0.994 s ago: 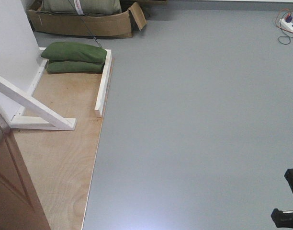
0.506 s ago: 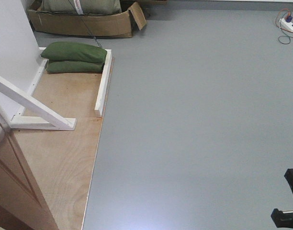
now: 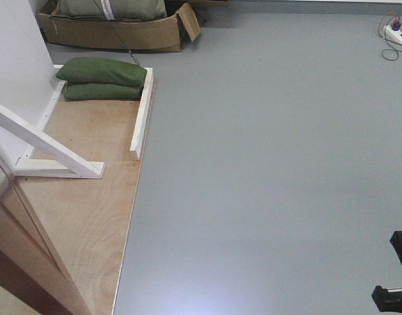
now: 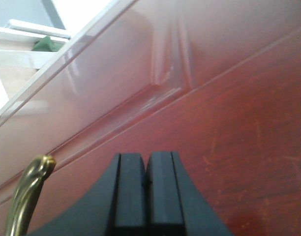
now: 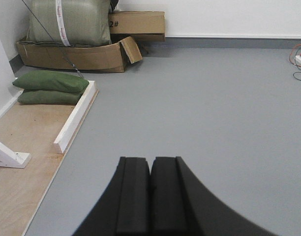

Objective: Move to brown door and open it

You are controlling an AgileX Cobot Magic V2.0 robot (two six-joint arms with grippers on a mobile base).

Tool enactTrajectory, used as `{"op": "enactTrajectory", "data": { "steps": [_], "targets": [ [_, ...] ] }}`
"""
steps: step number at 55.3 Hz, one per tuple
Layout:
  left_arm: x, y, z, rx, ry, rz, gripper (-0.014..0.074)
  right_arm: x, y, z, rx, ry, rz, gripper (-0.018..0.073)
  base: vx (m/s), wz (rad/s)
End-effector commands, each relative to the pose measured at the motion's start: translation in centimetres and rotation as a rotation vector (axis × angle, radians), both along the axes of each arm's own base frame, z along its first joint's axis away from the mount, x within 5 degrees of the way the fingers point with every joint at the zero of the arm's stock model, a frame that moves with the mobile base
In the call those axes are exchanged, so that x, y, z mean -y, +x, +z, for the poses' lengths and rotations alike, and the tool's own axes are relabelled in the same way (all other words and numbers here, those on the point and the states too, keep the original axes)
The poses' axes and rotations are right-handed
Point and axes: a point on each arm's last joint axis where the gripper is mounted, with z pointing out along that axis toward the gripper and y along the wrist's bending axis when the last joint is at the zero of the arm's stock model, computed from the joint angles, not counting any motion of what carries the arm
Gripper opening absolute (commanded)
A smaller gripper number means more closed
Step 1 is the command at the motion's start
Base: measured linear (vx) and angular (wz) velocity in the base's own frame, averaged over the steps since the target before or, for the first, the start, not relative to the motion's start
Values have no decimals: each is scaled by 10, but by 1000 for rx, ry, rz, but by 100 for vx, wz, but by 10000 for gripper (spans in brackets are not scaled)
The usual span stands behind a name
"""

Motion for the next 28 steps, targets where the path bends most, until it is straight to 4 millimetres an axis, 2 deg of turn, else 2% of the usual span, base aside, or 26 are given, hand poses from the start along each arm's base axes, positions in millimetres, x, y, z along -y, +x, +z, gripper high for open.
{"op": "enactTrajectory", "data": {
  "steps": [1,13,28],
  "targets": [
    [4,2,16,102,94,-52,136,0,2,5,75,-5,-1,0,0,0],
    [11,5,20,128,182,-141,136,0,1,5,72,-5,-1,0,0,0],
    [19,38,20,115,323,-277,136,0,1,5,72,-5,-1,0,0,0]
  ]
}}
